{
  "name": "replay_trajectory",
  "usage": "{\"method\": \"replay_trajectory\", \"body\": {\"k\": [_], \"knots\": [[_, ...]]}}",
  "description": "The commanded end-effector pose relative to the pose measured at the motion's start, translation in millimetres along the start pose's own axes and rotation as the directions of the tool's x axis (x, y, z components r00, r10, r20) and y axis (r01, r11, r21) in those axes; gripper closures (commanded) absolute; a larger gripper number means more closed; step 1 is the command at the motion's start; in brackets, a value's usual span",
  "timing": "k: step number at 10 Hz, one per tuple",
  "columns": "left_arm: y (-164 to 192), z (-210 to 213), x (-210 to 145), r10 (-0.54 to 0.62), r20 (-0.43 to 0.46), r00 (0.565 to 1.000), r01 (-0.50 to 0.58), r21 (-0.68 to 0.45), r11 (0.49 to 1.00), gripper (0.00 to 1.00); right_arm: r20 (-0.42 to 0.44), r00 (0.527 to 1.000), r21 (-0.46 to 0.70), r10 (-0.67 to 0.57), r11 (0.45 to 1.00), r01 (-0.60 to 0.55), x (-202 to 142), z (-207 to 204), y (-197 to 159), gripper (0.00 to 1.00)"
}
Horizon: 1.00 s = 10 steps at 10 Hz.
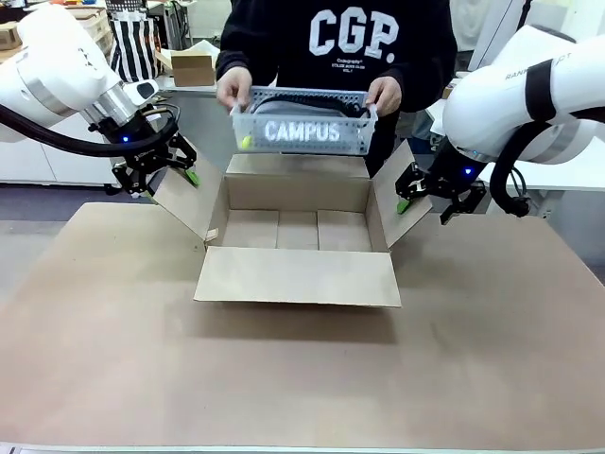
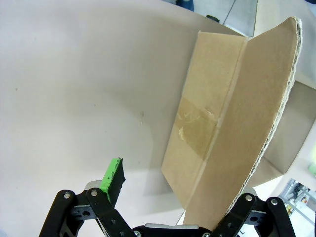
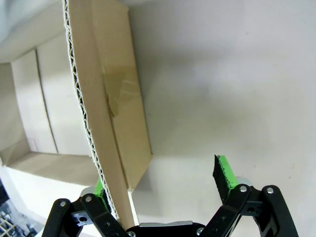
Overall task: Pack the gift set into the box.
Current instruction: Lift both hands away from the flaps of the Package Box.
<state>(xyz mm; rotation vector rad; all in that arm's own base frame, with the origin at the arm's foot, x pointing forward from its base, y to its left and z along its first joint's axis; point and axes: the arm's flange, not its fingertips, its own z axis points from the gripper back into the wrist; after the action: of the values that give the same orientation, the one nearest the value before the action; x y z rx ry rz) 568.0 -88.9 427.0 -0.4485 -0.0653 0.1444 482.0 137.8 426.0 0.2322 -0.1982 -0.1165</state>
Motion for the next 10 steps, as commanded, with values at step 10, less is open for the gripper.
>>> {"method": "replay_trajectory", "body": {"k": [10], "knots": [[-0.5, 1.7, -0.6, 0.012, 0.006, 1.000, -0.012, 0.023, 1.000, 0.00, -0.017, 1.000, -0.020, -0.015, 1.000, 0.014, 1.0, -1.1, 4.3, 0.00]]}}
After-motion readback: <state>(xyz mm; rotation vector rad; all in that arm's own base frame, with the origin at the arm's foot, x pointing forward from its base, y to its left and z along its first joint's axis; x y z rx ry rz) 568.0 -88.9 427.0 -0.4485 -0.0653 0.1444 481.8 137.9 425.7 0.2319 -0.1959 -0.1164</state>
